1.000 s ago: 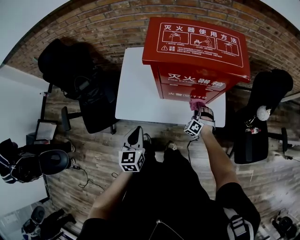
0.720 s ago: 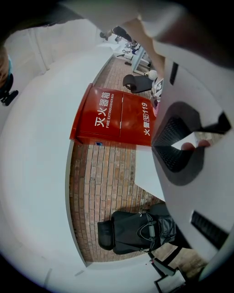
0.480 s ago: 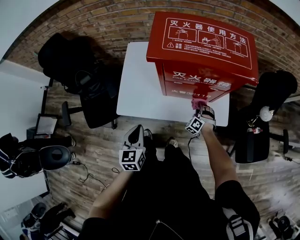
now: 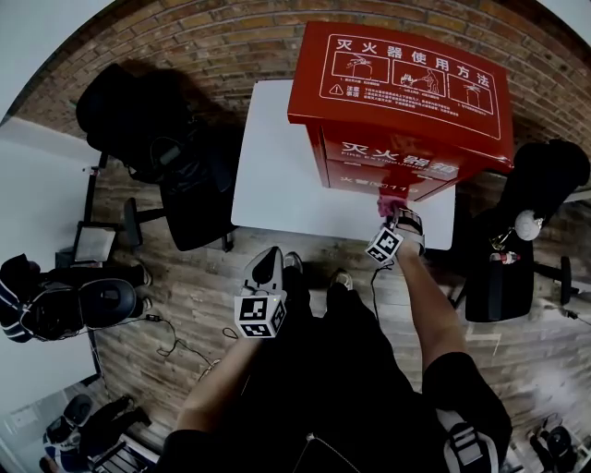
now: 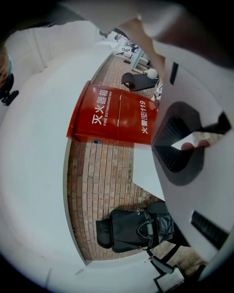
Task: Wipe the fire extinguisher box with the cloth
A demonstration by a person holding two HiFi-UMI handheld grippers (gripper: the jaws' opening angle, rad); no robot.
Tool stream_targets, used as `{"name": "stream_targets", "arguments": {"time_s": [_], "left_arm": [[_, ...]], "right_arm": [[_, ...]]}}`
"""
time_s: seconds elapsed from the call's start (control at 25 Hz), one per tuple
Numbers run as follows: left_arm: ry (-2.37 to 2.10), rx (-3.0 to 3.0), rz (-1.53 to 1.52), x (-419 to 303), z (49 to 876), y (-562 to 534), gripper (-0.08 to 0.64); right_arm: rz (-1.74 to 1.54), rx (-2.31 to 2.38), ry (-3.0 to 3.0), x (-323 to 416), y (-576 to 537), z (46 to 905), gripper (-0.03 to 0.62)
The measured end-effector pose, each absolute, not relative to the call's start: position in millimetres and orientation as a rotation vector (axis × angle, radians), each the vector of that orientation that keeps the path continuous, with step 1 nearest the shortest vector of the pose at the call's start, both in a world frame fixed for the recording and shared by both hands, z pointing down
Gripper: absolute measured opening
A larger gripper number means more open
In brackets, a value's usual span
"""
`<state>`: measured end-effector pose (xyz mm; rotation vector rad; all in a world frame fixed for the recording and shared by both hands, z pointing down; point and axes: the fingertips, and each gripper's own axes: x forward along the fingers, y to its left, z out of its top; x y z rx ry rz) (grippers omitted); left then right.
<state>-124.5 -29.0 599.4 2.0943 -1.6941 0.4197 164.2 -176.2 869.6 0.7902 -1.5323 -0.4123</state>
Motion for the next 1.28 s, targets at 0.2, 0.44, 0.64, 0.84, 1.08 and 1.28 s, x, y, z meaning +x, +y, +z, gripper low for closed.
{"name": "stream_targets", "arguments": {"time_s": [0.2,0.44,0.64,0.84,1.08,1.28], "left_arm": [[-1.686,2.089,0.434,-120,599,-30,0.018],[-1.680,2.103,0.442,-121,601,-31,0.018],[-1.682,2.105,0.449,-123,600,-31,0.018],[-1.673,2.104,0.449,-122,599,-33,0.018],[-1.661,2.110,0.454,-118,601,-33,0.018],[-1.652,2.116,0.459,-115,602,-33,0.018]], "right_arm": [[-0.392,0.770,-1.519,166,-176,882,0.123],[-0.404,0.766,-1.516,166,-176,886,0.123],[-0.420,0.761,-1.511,167,-175,885,0.123],[-0.430,0.760,-1.506,174,-175,885,0.123],[-0.419,0.771,-1.478,197,-174,885,0.123],[-0.406,0.781,-1.458,216,-173,886,0.123]]}}
